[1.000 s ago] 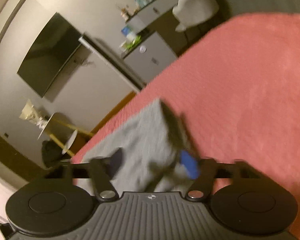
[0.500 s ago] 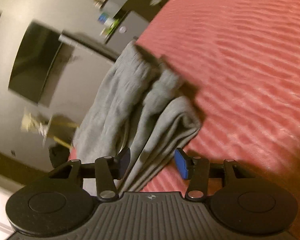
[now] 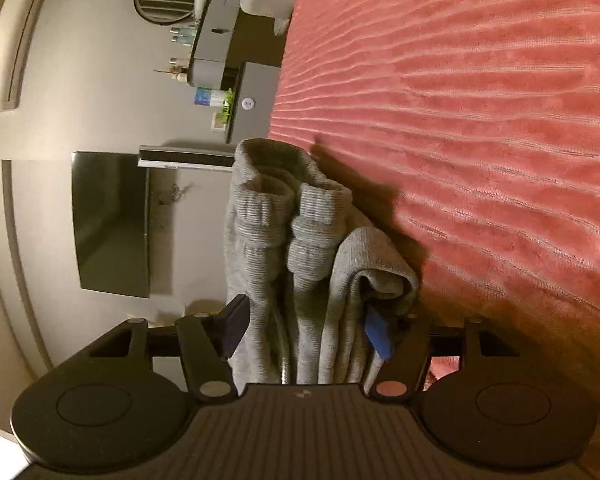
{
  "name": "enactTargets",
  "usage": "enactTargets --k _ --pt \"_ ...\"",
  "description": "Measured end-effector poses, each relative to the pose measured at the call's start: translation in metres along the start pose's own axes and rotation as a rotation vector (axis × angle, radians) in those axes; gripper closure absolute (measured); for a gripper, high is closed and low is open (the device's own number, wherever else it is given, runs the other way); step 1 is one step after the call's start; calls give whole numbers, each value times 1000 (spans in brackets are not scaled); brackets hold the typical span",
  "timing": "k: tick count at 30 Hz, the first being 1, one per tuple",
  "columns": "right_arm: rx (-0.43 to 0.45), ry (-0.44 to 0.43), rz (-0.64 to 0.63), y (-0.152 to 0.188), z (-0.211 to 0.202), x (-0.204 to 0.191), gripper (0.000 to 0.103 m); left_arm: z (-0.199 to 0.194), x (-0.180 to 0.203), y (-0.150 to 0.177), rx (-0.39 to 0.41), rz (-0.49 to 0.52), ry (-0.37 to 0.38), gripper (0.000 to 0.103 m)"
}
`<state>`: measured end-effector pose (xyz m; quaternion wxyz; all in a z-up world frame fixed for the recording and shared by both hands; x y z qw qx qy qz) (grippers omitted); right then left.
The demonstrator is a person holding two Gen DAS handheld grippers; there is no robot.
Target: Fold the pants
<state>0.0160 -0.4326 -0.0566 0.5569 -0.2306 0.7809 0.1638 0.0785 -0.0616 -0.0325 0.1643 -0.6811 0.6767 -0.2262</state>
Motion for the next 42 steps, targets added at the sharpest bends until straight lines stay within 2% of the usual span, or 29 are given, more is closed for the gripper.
enactTargets --k 3,9,16,18,22,24,25,26,27,29,30,32,33,34,35,36,37,38,39,40,42 --pt "-3 -29 -4 6 -8 -3 36 0 1 1 4 0 -5 11" --pt "-34 -4 -67 7 2 -16 33 1 -1 1 4 -4 7 10" --pt "6 -91 -44 3 -12 -13 29 1 -3 1 5 -7 15 10" --pt "13 -73 -58 3 -12 -14 29 2 -3 1 5 -10 18 10" --pt "-24 42 -63 5 9 -11 29 2 -3 1 10 -1 15 9" --pt "-16 83 -89 3 14 -13 33 2 -3 0 18 4 -3 11" --pt "21 99 -99 1 10 -14 47 1 -3 0 36 8 -44 14" --pt "80 131 -114 -1 2 -15 67 1 -3 0 51 13 -73 14" --pt "128 175 -125 -5 -5 -14 67 0 -3 0 61 16 -91 14" --pt "111 129 -39 -10 -6 0 68 -4 1 1 82 27 -125 17" --pt "114 141 -55 -9 -5 -2 68 -8 4 2 100 41 -132 19" --pt "122 212 -157 -1 -4 -20 65 -18 6 4 139 65 -89 25" --pt "126 232 -203 5 -5 -27 61 -22 5 4 155 62 -68 24" --pt "116 232 -251 10 -4 -33 54 -24 2 4 160 43 -73 20" --pt "102 228 -286 11 -3 -38 53 -22 -2 2 143 16 -86 14" --pt "116 253 -297 11 -4 -41 53 -19 -8 0 116 -21 -95 14" --pt "140 299 -290 10 -6 -40 61 -15 -14 -1 79 -59 -81 14" --pt "130 327 -256 5 -6 -36 67 -15 -19 -2 54 -89 -47 16" --pt "119 330 -212 2 -7 -31 67 -18 -21 -1 40 -102 -5 19" --pt "118 327 -195 3 -9 -30 65 -24 -23 -2 12 -103 56 25" --pt "176 432 -245 8 -22 -43 53 -38 -31 -3 -50 -116 254 22"
Point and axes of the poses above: each gripper's, at about its wrist camera, not at the fingertips, and z roughly the way its jaws point, x to its right, y to its underside, the point moved 1 cm from there along z, roughly the way its jaws point, and after that the axes turned 12 degrees about -x, right-handed, at the moved point
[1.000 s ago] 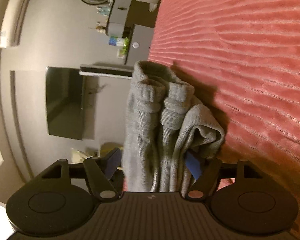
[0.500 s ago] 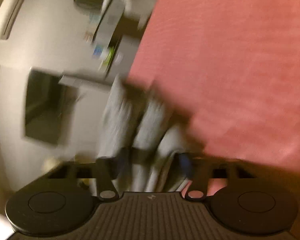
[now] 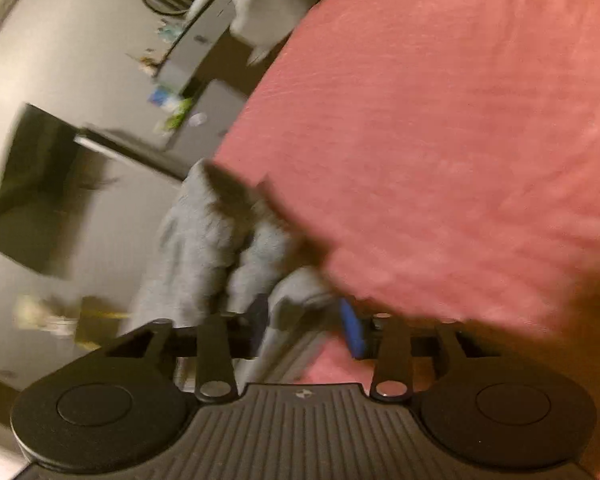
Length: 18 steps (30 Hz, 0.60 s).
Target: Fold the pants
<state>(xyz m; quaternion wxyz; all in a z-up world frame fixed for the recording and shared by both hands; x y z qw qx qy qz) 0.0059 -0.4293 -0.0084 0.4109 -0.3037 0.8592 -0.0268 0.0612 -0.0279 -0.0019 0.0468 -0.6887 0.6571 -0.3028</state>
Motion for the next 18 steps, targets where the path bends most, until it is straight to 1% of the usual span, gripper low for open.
enactTargets --k 1,2,3,5,6,7,8,9,10,11,12,13,14,15,17,18 --pt "54 31 -65 0 -13 -7 50 -9 -3 0 -9 -22 112 18" --pt "93 27 -123 2 -23 -14 51 -17 -4 -1 14 -53 163 10" --pt "119 26 -183 1 -30 -22 50 -22 -3 -3 46 -85 161 8" --pt "125 59 -332 0 -31 -48 51 -26 4 -15 94 -99 123 8" --pt "117 64 -405 0 -27 -64 51 -24 9 -24 97 -101 106 7" --pt "109 53 -462 3 -23 -76 51 -17 16 -34 77 -111 65 7" --pt "97 39 -527 5 -16 -91 53 -7 23 -43 42 -109 21 7" --pt "93 31 -576 8 -10 -102 56 4 28 -50 20 -88 -14 8" --pt "98 27 -621 10 -5 -111 61 12 31 -54 15 -73 -60 10" --pt "99 26 -664 13 2 -121 62 21 33 -56 8 -49 -124 10" --pt "88 28 -703 13 11 -127 62 33 35 -57 -15 -14 -187 10" --pt "75 50 -736 14 20 -131 62 43 35 -56 -47 24 -236 8" --pt "50 94 -766 13 32 -131 68 48 38 -51 -46 51 -249 6" --pt "12 158 -802 14 43 -126 76 48 37 -45 -23 70 -253 5" --pt "-7 220 -865 23 47 -114 97 50 37 -40 -16 107 -286 2" --pt "-13 246 -888 25 55 -117 99 51 38 -39 -7 120 -296 1"
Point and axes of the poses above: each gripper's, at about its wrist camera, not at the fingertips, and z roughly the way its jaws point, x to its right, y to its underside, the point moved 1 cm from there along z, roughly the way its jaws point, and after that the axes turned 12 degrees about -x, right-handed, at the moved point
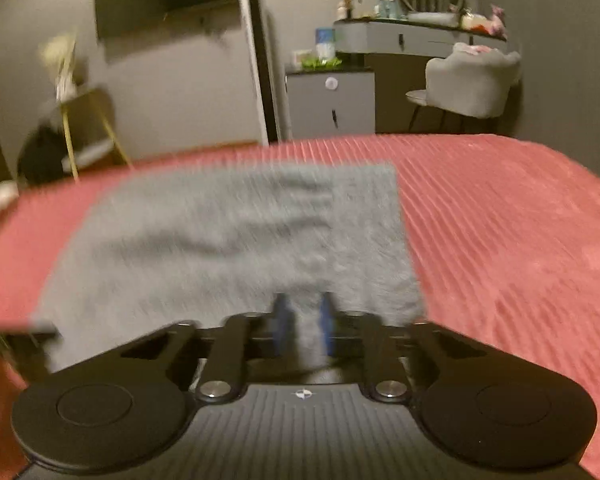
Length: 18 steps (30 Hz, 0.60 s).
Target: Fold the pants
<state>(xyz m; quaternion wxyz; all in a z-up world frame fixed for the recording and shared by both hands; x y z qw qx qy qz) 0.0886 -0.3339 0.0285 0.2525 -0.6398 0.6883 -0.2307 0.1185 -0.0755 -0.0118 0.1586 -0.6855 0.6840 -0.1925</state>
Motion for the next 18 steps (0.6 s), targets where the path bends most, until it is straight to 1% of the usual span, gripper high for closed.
enactTargets --k 1,2,4,6,8,9,11,12,13,14,15,16,17,18 --pt "-21 -10 -9 6 3 2 102 3 -1 -1 5 3 -7 0" --pt "-35 -18 -5 10 5 2 102 5 -2 -2 7 6 -15 0" --pt "-27 8 -30 6 11 -4 103 5 2 3 32 17 -32 0" --pt "-29 18 -24 3 17 -8 103 2 5 8 51 22 -39 0" --pt "-21 16 -18 12 13 -8 102 -9 7 16 49 18 -51 0" --pt "-15 15 -20 12 10 -8 102 -15 5 21 52 30 -51 0" --pt "-23 1 -17 16 -1 -5 102 -29 3 39 84 80 -54 0" --pt "-34 -10 -3 24 -10 -2 102 -33 4 48 79 100 -62 0" --pt "-55 -21 26 27 -19 2 100 -33 5 56 24 109 -75 0" --pt "-82 -23 72 29 -25 8 71 -32 6 56 -37 98 -96 0" --pt "-120 12 119 32 -29 12 47 -32 7 56 -71 71 -107 0" --pt "-147 47 172 37 -35 17 12 -37 7 57 -72 40 -91 0" --pt "-139 45 206 43 -44 19 6 -44 8 59 -54 17 -57 0" --pt "-119 22 225 48 -55 19 6 -51 9 61 -31 5 -23 0"
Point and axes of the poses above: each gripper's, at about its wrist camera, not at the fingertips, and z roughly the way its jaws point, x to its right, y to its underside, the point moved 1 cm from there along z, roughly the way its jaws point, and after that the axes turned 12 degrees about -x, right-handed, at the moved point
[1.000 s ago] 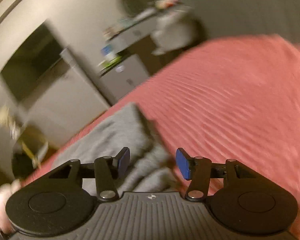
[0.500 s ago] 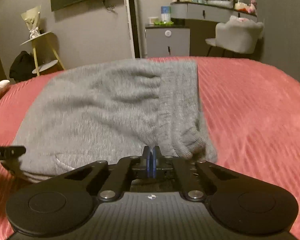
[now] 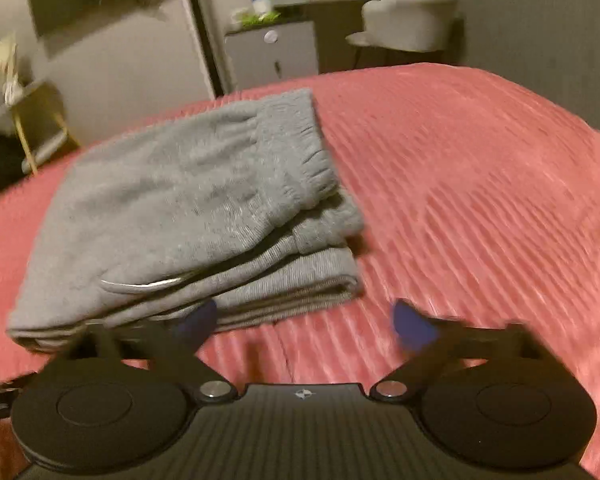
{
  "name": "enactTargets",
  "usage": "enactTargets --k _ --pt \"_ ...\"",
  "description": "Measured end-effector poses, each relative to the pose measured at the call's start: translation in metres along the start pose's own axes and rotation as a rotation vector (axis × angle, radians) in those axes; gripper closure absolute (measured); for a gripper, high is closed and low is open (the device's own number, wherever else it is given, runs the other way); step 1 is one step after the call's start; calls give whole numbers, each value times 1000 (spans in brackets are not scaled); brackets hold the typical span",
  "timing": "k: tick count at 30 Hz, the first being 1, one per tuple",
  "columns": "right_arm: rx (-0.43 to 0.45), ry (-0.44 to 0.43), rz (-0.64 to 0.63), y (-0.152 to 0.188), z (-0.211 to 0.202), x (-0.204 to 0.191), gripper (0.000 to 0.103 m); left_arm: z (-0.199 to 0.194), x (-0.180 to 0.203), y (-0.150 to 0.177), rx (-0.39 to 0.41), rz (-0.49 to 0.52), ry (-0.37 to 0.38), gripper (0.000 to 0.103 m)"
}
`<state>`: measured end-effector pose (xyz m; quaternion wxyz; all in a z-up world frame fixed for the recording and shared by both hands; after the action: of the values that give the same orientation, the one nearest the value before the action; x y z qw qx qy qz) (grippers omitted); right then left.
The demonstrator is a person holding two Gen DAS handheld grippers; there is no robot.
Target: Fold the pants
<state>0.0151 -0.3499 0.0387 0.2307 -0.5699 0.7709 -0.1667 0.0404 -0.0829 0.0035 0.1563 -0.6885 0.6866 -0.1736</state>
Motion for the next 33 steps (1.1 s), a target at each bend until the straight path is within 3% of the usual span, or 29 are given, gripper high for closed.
enactTargets --k 2,4,6,9,11,17,25,33 --pt "8 -36 -9 10 -17 -5 4 -15 4 10 41 13 25 0" --pt "5 -30 -74 20 -28 -20 4 -27 13 18 96 67 -23 0" --pt "8 3 -180 28 -34 -40 4 -38 21 24 141 111 -62 0" --pt "43 88 -287 34 -45 -65 4 -52 21 28 182 119 -53 0" --pt "52 80 -314 35 -48 -73 4 -60 18 29 205 94 -43 0" --pt "114 58 -270 32 -50 -85 4 -63 11 24 255 56 -55 0" --pt "164 61 -155 27 -28 -81 4 -41 11 14 227 70 -16 0" --pt "147 75 -165 24 -11 -82 4 -28 14 6 206 82 4 0"
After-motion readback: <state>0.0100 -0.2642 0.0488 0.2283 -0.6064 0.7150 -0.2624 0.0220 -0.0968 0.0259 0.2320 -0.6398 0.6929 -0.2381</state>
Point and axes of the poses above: each gripper's, at about its wrist camera, not at the fingertips, and z roughly the way its jaws point, x to its right, y to its underside, the point moved 1 cm from there along z, roughly the way its jaws point, and after that the axes turned 12 degrees about -x, right-handed, at the moved point
